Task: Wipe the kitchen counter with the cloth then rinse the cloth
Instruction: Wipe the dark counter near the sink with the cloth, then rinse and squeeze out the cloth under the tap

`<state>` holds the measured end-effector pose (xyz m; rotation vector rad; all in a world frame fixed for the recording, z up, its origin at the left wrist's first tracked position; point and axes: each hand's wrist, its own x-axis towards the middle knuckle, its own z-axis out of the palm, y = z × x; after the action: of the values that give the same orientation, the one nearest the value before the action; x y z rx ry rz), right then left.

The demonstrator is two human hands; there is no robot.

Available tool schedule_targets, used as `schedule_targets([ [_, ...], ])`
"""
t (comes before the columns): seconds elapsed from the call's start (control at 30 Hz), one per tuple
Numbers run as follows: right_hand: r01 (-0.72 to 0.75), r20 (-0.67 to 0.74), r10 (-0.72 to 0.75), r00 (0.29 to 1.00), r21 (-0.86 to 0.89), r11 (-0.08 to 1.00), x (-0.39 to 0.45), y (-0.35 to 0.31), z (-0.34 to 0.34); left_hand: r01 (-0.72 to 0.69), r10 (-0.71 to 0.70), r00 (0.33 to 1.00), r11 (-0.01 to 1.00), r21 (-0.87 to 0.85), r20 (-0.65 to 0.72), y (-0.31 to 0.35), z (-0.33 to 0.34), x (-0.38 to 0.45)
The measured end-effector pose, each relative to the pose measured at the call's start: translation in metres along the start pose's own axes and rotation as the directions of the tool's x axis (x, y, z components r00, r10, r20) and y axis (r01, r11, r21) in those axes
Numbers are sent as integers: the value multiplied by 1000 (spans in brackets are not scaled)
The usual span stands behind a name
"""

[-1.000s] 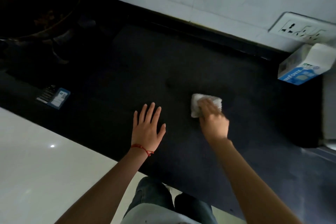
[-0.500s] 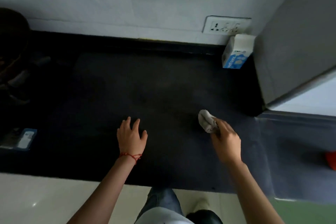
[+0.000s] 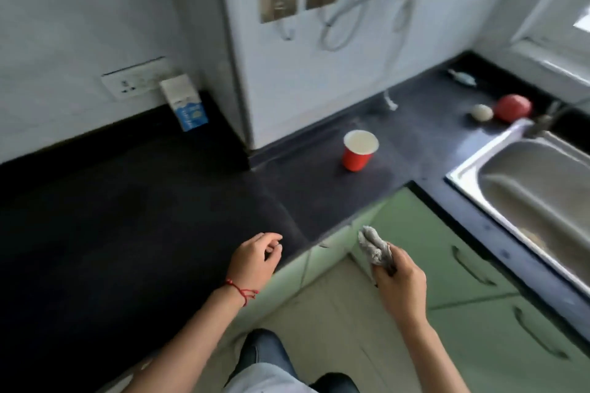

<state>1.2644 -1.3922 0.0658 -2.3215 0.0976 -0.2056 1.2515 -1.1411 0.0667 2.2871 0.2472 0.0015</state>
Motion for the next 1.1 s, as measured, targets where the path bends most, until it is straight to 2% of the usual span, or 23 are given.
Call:
schedule_targets([
  [0.1,-196,-81,195,978,-3,981,-23,62,-53,77,-66,984,996,-55,168,41,63,-10],
  [0.2,-364,-121,362,924,9,931,-48,121,-101,158,-154,916,987,19,371,67,123,-21],
  [0.33,-532,-171,537,826,80,843,-84,178,-156,260,-253,850,964,49,461,74,187,-30],
  [0.43,-607,-192,631,752,171,776,-103,207,-185,266,-260,819,962,64,512,89,219,-26],
  [0.6,-608,-334,670,663,282,742,-91,226,-233,151,-128,824,989,3,552,164,260,11],
  [0.77,-574,-473,661,582,336,746,-36,241,-281,-37,101,832,991,-126,545,262,314,76],
  [0.83,-571,-503,668,549,358,739,-13,253,-296,-96,176,811,981,-169,559,304,337,95],
  [0.93,-591,-538,673,508,351,726,21,270,-312,-170,262,737,964,-205,624,368,371,114],
  [1.1,-606,-554,676,486,344,717,63,294,-330,-314,390,664,920,-236,637,449,437,139],
])
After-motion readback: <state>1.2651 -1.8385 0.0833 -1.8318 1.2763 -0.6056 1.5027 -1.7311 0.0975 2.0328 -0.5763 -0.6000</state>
